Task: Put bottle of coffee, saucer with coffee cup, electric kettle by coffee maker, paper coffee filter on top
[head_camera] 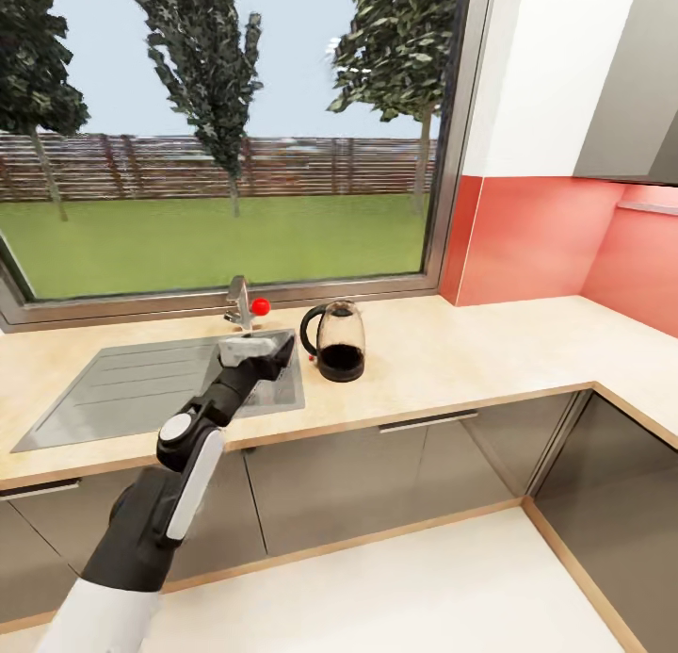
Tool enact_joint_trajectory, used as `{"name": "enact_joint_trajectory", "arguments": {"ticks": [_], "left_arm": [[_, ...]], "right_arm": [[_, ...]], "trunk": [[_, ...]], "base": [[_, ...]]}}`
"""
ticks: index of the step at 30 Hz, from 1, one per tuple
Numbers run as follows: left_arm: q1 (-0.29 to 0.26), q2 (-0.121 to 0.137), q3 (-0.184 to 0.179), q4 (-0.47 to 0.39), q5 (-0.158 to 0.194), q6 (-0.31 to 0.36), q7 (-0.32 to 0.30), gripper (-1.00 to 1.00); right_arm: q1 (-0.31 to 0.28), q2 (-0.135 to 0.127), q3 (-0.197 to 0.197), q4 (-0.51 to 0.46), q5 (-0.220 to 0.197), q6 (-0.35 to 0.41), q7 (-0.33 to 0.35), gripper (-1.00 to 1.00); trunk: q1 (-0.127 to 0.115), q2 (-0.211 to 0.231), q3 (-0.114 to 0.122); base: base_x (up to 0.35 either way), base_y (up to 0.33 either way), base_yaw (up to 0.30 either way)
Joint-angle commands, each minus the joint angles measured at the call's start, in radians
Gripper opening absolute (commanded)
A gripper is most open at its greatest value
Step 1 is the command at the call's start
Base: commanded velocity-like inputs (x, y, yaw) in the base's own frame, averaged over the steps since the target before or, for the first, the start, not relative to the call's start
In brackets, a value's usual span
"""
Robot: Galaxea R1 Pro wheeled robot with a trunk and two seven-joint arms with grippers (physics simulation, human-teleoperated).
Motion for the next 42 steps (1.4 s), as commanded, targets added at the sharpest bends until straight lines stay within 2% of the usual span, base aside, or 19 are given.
{"name": "enact_joint_trajectory", "arguments": {"ticks": [1, 4, 5, 6, 8, 9, 13, 22, 32, 42], "left_arm": [[-0.001, 0.008, 0.017, 0.000, 0.009, 0.022, -0.028, 1.00], [0.004, 0.030, 0.062, 0.003, 0.006, 0.060, -0.095, 1.00], [0.006, 0.042, 0.075, 0.005, 0.004, 0.066, -0.117, 1.00], [0.008, 0.065, 0.089, 0.013, 0.004, 0.072, -0.152, 1.00], [0.010, 0.118, 0.100, 0.040, 0.003, 0.076, -0.215, 1.00], [0.011, 0.133, 0.101, 0.051, 0.003, 0.077, -0.229, 1.00], [0.016, 0.164, 0.103, 0.070, 0.000, 0.075, -0.255, 1.00], [0.018, 0.172, 0.102, 0.078, -0.016, 0.074, -0.260, 1.00], [0.018, 0.172, 0.096, 0.086, -0.018, 0.076, -0.259, 1.00], [0.020, 0.177, 0.100, 0.166, -0.022, 0.074, -0.259, 1.00]], "right_arm": [[-0.001, -0.001, -0.009, 0.000, 0.007, -0.003, 0.004, 1.00], [-0.001, -0.002, -0.009, 0.000, 0.007, -0.002, 0.004, 1.00], [-0.001, -0.002, -0.009, 0.000, 0.007, -0.002, 0.004, 1.00], [-0.001, -0.002, -0.009, 0.000, 0.007, -0.002, 0.005, 1.00], [-0.001, -0.002, -0.009, 0.000, 0.007, -0.001, 0.006, 1.00], [-0.001, -0.002, -0.009, 0.000, 0.007, -0.001, 0.006, 1.00], [-0.001, -0.002, -0.009, 0.000, 0.007, -0.001, 0.006, 1.00], [-0.001, -0.005, -0.009, 0.001, 0.008, 0.005, 0.005, 1.00], [0.001, -0.024, -0.009, 0.025, 0.007, 0.009, 0.006, 1.00], [0.001, -0.045, -0.009, 0.050, 0.007, 0.009, 0.005, 1.00]], "trunk": [[0.001, -0.002, -0.002], [0.001, -0.002, -0.002], [0.001, -0.002, -0.002], [0.001, -0.002, -0.002], [0.001, -0.002, -0.002], [0.001, -0.002, -0.002], [0.001, -0.002, -0.002], [0.001, -0.002, -0.002], [0.001, -0.002, -0.002], [0.001, -0.002, -0.002]], "base": [[0.000, 0.000, 0.000], [0.000, 0.000, 0.000], [0.000, 0.000, 0.000], [0.000, 0.000, 0.000], [0.000, 0.000, 0.000], [0.000, 0.000, 0.000], [0.000, 0.000, 0.000], [0.019, 0.000, 0.000], [0.298, 0.025, -0.003], [0.281, 0.194, -0.232]]}}
